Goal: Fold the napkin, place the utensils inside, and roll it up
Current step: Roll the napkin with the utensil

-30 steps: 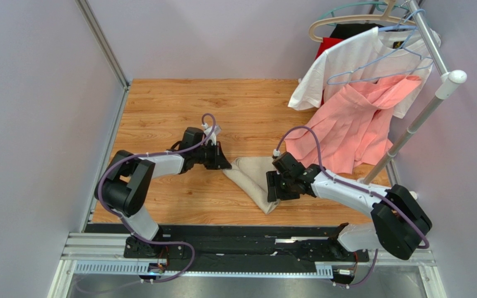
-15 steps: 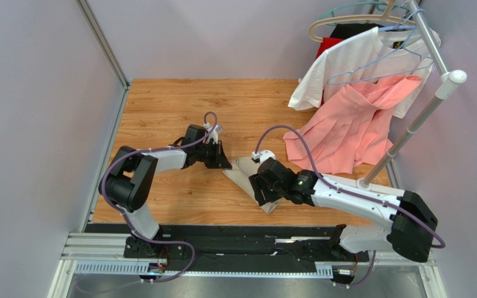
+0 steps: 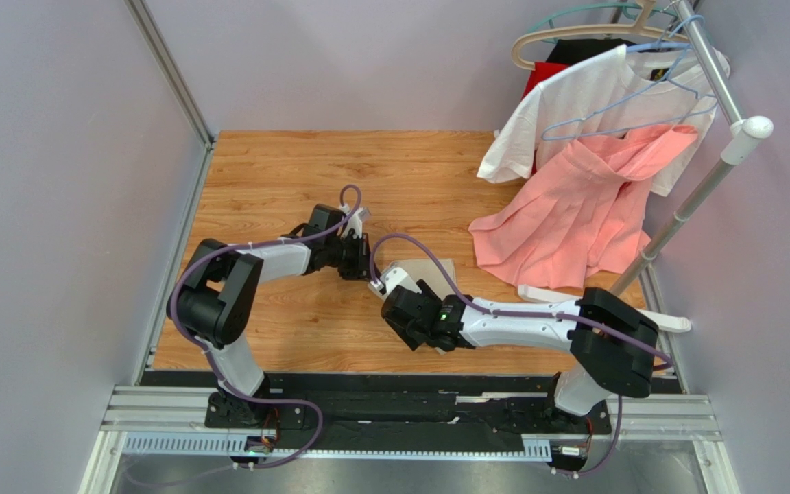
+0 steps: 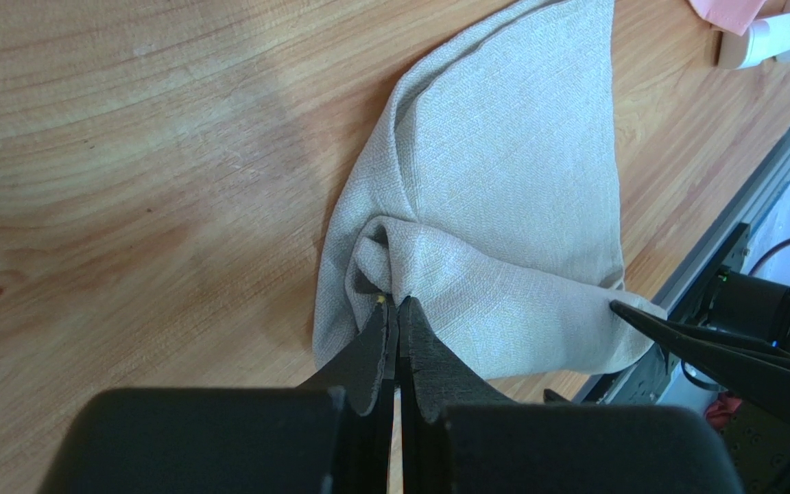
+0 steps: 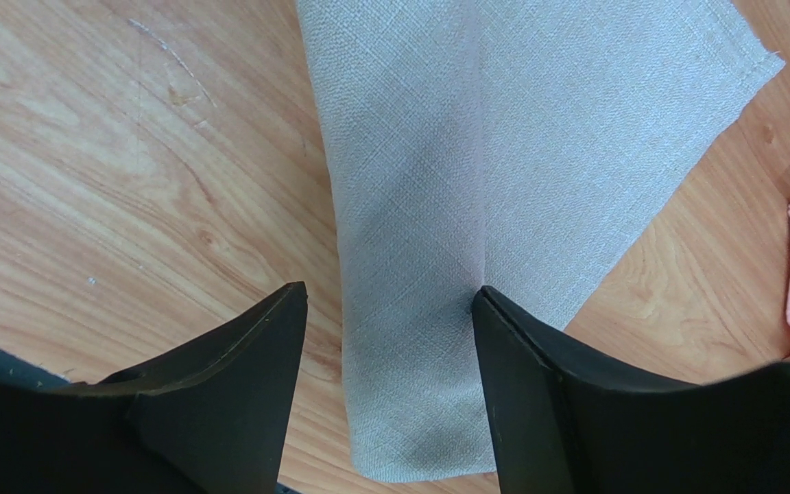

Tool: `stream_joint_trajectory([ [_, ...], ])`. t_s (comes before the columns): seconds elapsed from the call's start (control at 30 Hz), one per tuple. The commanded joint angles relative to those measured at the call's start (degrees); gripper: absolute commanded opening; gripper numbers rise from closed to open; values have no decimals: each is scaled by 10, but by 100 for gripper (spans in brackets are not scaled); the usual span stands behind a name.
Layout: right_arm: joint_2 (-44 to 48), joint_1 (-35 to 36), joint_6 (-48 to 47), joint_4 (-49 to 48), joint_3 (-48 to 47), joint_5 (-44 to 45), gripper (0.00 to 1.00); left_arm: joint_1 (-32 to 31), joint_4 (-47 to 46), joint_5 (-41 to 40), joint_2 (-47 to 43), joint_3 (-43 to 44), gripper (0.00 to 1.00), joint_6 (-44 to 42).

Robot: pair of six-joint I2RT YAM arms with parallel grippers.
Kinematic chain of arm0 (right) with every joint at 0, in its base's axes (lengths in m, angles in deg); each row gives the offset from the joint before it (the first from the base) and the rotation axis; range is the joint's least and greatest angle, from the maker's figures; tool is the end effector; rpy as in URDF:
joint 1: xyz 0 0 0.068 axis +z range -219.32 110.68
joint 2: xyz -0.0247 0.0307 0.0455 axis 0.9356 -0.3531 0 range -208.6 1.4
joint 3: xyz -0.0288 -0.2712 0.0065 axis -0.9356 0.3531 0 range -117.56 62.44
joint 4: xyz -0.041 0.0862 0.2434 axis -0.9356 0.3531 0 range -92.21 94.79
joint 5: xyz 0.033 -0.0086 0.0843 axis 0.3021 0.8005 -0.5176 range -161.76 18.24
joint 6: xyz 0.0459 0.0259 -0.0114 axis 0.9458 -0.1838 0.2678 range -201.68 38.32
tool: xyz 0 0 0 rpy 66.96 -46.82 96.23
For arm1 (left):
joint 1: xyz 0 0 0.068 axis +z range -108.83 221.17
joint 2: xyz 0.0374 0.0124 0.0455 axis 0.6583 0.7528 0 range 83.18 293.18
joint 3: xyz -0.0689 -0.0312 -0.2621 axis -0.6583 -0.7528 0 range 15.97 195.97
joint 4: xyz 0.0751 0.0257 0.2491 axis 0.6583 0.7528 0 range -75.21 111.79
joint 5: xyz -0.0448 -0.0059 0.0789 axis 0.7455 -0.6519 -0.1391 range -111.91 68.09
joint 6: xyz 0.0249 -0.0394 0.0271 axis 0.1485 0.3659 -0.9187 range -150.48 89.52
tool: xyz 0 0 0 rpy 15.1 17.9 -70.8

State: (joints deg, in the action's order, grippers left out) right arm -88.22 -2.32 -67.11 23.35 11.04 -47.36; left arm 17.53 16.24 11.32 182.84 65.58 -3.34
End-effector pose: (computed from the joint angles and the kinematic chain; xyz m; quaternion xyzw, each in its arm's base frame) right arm 0.1287 0.2658 0.1775 -0.3775 0.8752 -0.0110 0.3023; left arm 0.2965 -0.1511 0.1432 0.0667 0.9071 -0.3793 0.1697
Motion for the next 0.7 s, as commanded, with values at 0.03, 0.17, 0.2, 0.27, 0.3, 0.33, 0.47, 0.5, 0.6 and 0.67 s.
stream_joint_trajectory([
  [0.03,-14,7,-12,-46,0,28,64,-3,18,4,6,24,0,-17],
  [0.17,-32,8,4,-46,9,16,62,-3,20,6,7,29,0,-16],
  [0.2,-37,9,9,-40,11,14,61,-3,20,8,7,30,0,-16],
  [0.27,-42,8,30,-35,16,9,60,-3,15,12,7,31,0,-13],
  [0.3,-47,8,38,-33,19,6,60,-3,14,14,7,32,0,-12],
  [0.33,-48,8,46,-32,21,0,59,-2,11,17,7,32,0,-9],
  [0.47,-56,1,84,-34,34,-26,54,-3,-5,28,-4,30,14,-1],
  [0.5,-57,-5,87,-36,38,-43,50,-2,-8,28,-9,28,20,4],
  [0.6,-63,-14,86,-48,47,-80,38,-2,-11,14,-36,20,46,3],
  [0.67,-58,-18,81,-58,53,-100,30,2,-10,-7,-65,13,59,2],
])
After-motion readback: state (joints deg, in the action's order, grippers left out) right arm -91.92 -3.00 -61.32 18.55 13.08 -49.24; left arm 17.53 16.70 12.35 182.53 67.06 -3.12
